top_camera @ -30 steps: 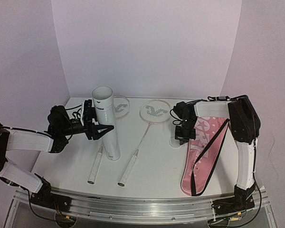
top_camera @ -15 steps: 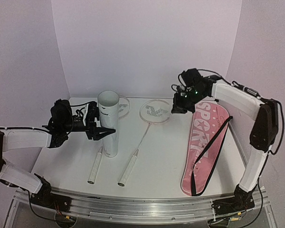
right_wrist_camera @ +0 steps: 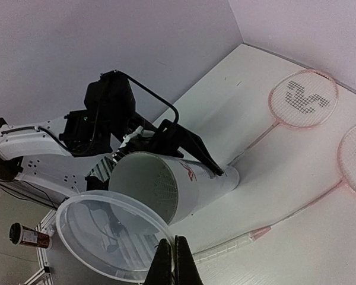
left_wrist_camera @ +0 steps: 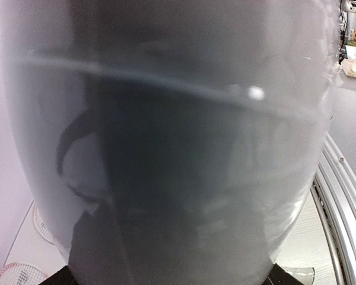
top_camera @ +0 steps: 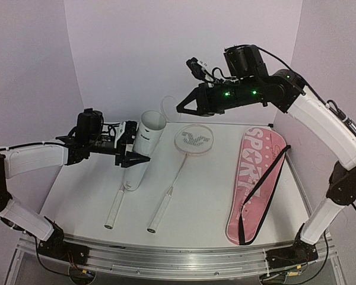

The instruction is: Pack up the badminton gear

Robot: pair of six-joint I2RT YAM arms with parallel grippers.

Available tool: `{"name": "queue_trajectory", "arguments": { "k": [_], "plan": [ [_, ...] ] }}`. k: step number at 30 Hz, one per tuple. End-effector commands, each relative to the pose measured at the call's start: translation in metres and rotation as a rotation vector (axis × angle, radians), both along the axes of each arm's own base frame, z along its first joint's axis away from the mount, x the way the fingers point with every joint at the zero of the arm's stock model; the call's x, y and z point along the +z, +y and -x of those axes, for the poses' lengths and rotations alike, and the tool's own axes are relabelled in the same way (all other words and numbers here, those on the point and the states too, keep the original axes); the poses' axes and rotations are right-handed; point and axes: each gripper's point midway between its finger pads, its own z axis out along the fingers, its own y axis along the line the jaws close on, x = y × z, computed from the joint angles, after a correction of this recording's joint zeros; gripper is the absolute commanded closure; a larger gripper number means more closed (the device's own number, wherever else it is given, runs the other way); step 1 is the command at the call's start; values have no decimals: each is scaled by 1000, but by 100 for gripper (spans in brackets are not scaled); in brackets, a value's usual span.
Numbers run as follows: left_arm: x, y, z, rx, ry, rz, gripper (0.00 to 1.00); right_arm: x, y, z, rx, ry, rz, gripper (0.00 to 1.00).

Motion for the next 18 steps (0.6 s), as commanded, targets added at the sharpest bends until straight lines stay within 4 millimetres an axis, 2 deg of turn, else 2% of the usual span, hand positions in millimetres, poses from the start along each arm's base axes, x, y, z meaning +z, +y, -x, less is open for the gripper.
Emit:
{"name": "queue_trajectory", "arguments": {
  "k": [1,7,18],
  "plan": [
    [1,-1,-5,8,-21,-99,97,-10,-6,4,-37,-47,71,100],
    [-5,-7,-6,-6,-42,-177,97,-13,6,17,-37,-84,121,100],
    [-10,-11,-2,-34,-63,-205,97,-49,-2,1,-125,-91,260,100]
  ]
}}
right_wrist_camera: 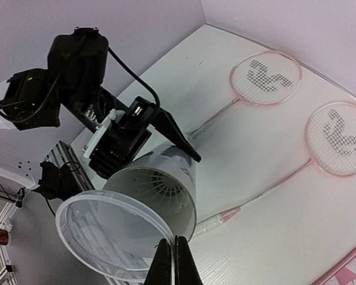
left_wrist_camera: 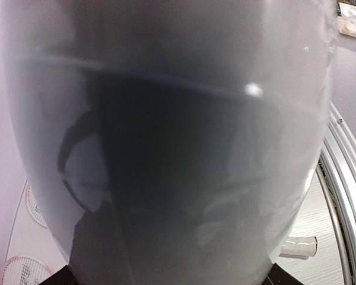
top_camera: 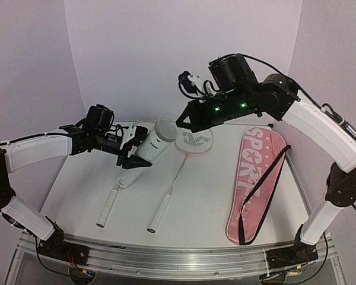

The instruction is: Pack up the badminton gear

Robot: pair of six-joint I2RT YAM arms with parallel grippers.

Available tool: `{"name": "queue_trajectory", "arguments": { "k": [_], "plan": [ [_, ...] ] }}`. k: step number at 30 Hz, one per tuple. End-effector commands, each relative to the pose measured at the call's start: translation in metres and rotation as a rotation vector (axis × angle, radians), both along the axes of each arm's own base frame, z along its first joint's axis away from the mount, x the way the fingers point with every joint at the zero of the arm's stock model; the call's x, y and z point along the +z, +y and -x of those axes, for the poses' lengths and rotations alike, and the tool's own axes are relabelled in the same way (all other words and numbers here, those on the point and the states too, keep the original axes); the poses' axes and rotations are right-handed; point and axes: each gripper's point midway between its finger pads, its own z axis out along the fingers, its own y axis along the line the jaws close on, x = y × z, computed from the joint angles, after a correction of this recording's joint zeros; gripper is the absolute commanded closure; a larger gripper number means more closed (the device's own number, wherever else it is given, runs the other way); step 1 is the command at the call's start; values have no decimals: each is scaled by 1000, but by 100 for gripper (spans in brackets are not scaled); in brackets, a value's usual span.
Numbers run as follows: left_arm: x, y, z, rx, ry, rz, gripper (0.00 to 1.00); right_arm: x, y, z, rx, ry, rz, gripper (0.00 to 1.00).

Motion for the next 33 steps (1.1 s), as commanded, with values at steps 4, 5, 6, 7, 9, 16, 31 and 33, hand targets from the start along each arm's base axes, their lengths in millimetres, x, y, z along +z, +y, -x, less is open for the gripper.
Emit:
{"name": "queue_trajectory", "arguments": {
  "k": [4,5,6,7,9,16,31,33],
  "plan": [
    [9,-3,-1,-12,-41,-7,97,-24,0,-11,-16,-5,88,100],
    [9,-3,-2,-11,-43,-8,97,-26,3,-10,-3,3,91,100],
    [9,-3,-2,-11,-44,-8,97,-28,4,-8,9,11,99,100],
    [10,-3,-2,-11,-44,-8,97,-31,6,-7,20,20,105,100],
    [9,-3,-2,-10,-47,-11,97,-36,6,-7,26,31,122,100],
    [7,-2,-4,-8,-81,-27,97,-41,6,-13,6,25,156,100],
    [14,-5,-4,-10,-77,1,97,-53,15,-18,20,32,197,83],
    [15,-5,-2,-17,-74,4,97,-52,14,-18,19,30,197,76]
  ]
}}
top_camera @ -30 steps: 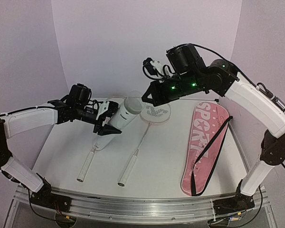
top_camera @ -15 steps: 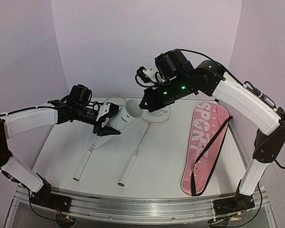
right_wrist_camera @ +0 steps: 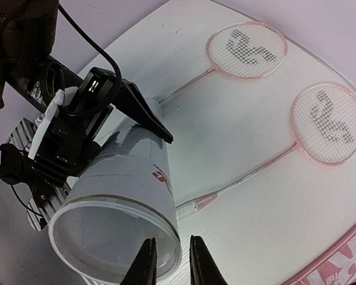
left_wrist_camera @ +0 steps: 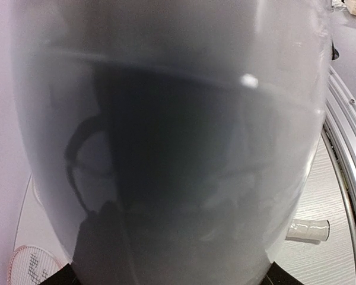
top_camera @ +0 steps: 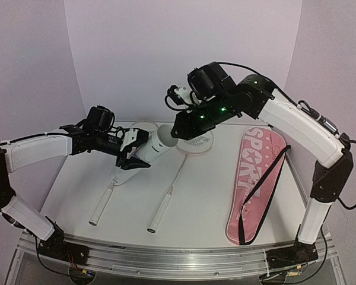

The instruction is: Pack up the badminton gear

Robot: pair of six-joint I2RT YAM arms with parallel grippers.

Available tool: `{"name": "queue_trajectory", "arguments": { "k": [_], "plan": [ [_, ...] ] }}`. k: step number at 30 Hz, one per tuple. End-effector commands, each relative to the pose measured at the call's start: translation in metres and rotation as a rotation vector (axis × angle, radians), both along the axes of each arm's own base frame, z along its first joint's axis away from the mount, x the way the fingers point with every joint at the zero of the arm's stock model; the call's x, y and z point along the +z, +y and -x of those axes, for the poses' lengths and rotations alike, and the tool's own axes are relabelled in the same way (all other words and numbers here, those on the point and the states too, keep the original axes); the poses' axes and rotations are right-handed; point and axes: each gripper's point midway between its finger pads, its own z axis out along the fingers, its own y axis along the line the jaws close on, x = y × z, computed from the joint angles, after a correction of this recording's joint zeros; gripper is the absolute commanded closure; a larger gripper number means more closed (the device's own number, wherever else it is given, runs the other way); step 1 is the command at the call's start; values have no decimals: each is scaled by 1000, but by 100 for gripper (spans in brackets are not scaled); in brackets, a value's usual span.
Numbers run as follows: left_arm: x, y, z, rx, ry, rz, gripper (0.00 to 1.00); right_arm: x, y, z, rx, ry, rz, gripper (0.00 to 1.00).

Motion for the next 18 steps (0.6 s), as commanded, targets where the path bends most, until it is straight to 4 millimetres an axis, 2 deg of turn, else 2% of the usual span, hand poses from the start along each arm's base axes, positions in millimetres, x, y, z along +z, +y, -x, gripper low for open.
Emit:
{"name": "queue_trajectory", "arguments": {
  "k": [1,5,9,12,18],
  "plan": [
    [27,-10,4,-55,-34,71,97,-5,4,1,20,11,15,73],
    [30,-9,8,-72,-44,83,97,-8,4,-1,12,7,25,66],
    [31,-9,13,-105,-71,90,97,-7,5,-5,8,-13,33,55],
    [33,-10,15,-125,-94,98,97,-5,10,-8,20,-24,27,52],
    [46,-13,16,-146,-136,147,97,-34,12,-7,30,19,72,51]
  ]
}}
